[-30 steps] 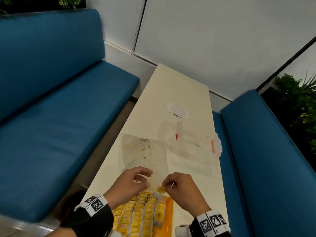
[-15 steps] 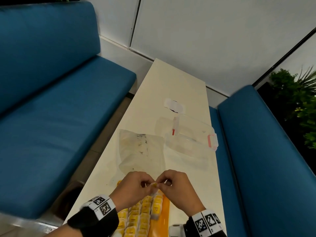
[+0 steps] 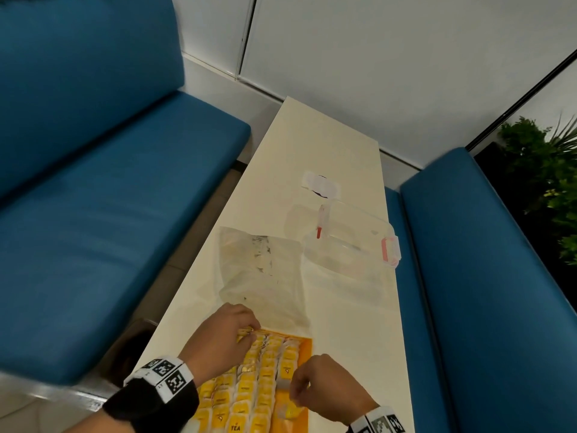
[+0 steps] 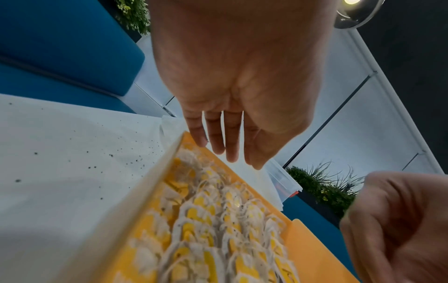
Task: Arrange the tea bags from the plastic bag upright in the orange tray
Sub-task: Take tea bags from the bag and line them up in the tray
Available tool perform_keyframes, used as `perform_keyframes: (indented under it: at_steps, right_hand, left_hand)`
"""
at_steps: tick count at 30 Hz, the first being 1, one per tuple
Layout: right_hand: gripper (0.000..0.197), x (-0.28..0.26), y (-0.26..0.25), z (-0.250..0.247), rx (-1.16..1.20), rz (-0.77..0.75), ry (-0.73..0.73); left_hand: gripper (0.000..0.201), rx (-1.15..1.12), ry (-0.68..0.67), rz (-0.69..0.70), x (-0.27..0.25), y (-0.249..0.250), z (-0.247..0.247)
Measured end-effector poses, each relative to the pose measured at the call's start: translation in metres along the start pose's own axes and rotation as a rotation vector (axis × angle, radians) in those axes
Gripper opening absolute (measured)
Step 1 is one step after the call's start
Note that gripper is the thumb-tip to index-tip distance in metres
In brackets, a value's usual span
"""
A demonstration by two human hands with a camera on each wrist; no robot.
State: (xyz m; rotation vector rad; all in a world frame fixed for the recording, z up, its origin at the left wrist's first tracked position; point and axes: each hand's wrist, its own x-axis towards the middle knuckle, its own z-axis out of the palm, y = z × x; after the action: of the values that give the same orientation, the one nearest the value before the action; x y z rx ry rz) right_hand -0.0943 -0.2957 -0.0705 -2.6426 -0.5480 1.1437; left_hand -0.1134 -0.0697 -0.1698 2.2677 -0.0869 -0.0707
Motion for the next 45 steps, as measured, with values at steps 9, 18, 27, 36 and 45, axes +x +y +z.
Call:
perform_keyframes:
  at_steps: [9,18,27,36,45]
  right_hand:
    - [0.025,0.035,0.014,0.027,-0.124,0.138,0.172]
    - [0.025,0.046,0.021,0.038,-0.091,0.224,0.344]
    - [0.035,0.034,0.011,0.025,-0.050,0.255,0.446]
    - [0.070,0.079,0.014,-0.017,0.142,0.329,0.505]
    - [0.022,0.078,-0.018,-0.084,0.406,0.073,0.898]
  left_hand:
    - [0.022,-0.005,-0.035,-0.015,0.000,-0.009,0.002]
    - [0.020,-0.017,-0.047,0.000,0.000,-0.011,0.001]
    - [0.023,-0.090,-0.009,-0.034,0.004,-0.003,-0.012]
    - [0.042,0.161,0.156,-0.223,0.024,-0.003,-0.045]
    - [0.007,-0.277,0.382,-0.307,0.056,-0.015,-0.088]
